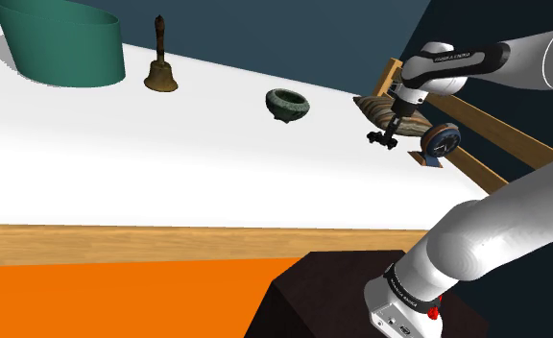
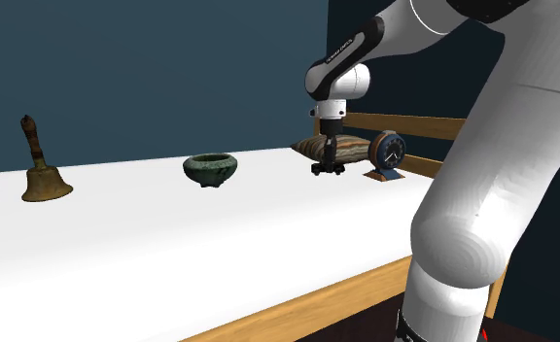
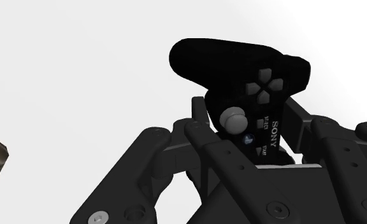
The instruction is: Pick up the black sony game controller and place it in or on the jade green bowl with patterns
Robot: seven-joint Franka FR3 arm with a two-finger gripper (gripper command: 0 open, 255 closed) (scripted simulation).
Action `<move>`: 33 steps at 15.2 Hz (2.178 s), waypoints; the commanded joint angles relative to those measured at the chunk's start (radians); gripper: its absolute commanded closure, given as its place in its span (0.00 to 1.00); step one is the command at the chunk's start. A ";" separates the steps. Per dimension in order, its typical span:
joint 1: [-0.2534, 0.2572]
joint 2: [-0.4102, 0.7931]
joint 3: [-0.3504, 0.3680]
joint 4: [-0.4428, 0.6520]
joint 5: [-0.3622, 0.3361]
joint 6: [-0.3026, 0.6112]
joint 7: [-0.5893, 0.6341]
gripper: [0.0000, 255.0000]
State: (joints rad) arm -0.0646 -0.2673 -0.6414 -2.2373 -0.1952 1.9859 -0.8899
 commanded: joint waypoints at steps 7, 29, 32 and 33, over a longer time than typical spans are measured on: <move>0.001 -0.031 0.021 0.087 -0.005 -0.115 0.006 1.00; 0.060 0.047 0.093 0.360 0.065 -0.329 0.077 1.00; 0.087 0.108 0.117 0.412 0.101 -0.330 0.118 1.00; 0.096 0.130 0.124 0.432 0.113 -0.332 0.131 1.00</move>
State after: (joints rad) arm 0.0218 -0.1600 -0.5248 -1.8222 -0.0951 1.6516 -0.7728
